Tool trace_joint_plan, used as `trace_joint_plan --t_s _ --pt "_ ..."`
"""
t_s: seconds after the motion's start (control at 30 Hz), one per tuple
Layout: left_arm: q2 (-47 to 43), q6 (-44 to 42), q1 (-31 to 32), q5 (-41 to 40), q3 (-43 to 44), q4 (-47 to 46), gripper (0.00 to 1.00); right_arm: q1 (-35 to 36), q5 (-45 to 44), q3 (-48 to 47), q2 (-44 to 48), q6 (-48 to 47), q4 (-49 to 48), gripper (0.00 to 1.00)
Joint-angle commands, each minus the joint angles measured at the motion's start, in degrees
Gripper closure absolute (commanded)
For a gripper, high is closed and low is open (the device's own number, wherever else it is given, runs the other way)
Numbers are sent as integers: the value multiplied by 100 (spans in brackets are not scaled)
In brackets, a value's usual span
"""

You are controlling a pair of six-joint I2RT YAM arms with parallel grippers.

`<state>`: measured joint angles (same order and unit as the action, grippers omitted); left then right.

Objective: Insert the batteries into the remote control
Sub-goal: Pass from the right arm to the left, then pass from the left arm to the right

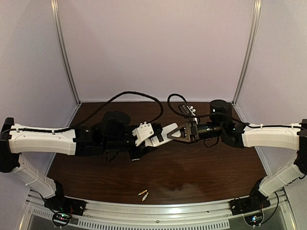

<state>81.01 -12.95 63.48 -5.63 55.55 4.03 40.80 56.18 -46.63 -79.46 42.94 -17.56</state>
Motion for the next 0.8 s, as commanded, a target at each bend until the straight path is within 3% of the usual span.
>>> trace_joint_plan --t_s 0.0,0.27,0.57,0.7,0.77 --pt "52 845 15 -443 29 -724 76 27 -544 93 53 451 -913 39" --pt "93 1594 15 -444 -1 -1175 77 28 -1309 268 -9 944 -1567 58" --pt "192 1632 14 -445 60 -1072 78 73 -1562 270 -305 1413 -2275 67" --pt "204 1666 15 -442 55 -1054 75 86 -1549 275 -358 1445 -2321 85" --pt "172 1692 15 -443 44 -1017 63 86 -1557 270 -344 1430 -2279 95"
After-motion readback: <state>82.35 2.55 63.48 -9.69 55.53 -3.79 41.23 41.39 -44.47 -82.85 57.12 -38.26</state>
